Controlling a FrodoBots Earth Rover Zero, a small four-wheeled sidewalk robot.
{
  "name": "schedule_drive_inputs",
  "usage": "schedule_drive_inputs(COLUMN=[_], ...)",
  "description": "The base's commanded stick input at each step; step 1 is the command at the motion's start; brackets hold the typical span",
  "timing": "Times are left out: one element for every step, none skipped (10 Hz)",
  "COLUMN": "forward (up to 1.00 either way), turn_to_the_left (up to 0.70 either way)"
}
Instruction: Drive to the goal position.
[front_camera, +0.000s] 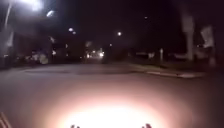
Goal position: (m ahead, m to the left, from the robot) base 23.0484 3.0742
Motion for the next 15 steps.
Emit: schedule_drive_inputs(forward=[0.70,0.70,0.70,0.70,0.70,0.70,0.70,0.70,0.70,0.70,0.70,0.70,0.70,0.70,0.70], turn_to_the_left=[0.00,0.00,0.00,0.00,0.00,0.00,0.00,0.00,0.00,0.00,0.00,0.00,0.00,0.00,0.00])
